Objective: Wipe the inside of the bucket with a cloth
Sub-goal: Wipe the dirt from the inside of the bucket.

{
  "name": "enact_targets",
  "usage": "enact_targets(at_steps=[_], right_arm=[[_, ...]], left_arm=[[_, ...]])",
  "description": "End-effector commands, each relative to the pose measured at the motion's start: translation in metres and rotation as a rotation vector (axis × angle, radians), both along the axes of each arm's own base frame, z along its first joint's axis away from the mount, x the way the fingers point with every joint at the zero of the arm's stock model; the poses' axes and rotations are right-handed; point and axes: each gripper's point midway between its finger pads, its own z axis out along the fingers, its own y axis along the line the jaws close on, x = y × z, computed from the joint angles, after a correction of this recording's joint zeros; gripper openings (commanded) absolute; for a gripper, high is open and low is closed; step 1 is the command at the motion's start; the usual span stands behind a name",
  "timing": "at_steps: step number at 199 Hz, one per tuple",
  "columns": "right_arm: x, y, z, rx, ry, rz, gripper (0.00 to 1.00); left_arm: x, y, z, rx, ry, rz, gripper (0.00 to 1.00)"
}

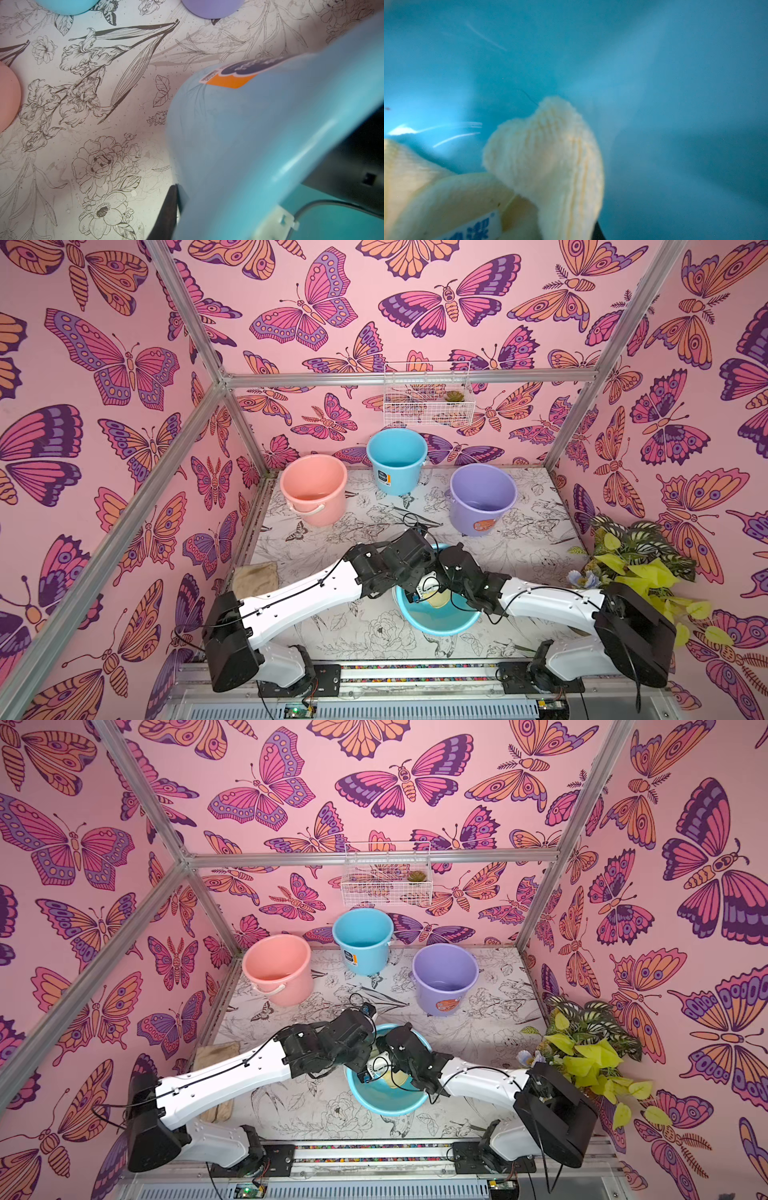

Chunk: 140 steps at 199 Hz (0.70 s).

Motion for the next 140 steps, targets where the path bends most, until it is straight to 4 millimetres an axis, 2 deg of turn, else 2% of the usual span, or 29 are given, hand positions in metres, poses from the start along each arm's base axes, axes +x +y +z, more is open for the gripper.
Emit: enact_targets(at_steps=[1,39,60,73,103,140], right_arm=[[-0.001,-0.024,0.011,-0.146,-0.043,-0.026,0.00],[-0.033,-0.062,0.007,-0.277,0.085,-0.045,0.00],[-0.047,-0.071,0.006,-0.277,0.128,-0.054,0.00],[-0.055,-0.069,0.009,-0.226,0.159,-0.046,0.00],[-0.063,-0.049,0.031,-0.024,0.145,0.002,0.00],[-0.049,-0.034,0.074,0.145,-0.033,0.009,0.00]], left_arm=[[-0.006,-0.021,0.008,-0.096,0.021,-0.031,0.00],[-0.003,-0.022,0.008,-0.083,0.020,-0.019,0.00],[-0.001,-0.023,0.007,-0.078,0.028,-0.006,0.00],[-0.001,-0.022,0.006,-0.059,0.042,0.006,0.00],[0.003,-0.020,0.005,-0.011,0.085,0.051,0.00],[0.004,-0.018,0.004,-0.021,0.163,0.111,0.00]])
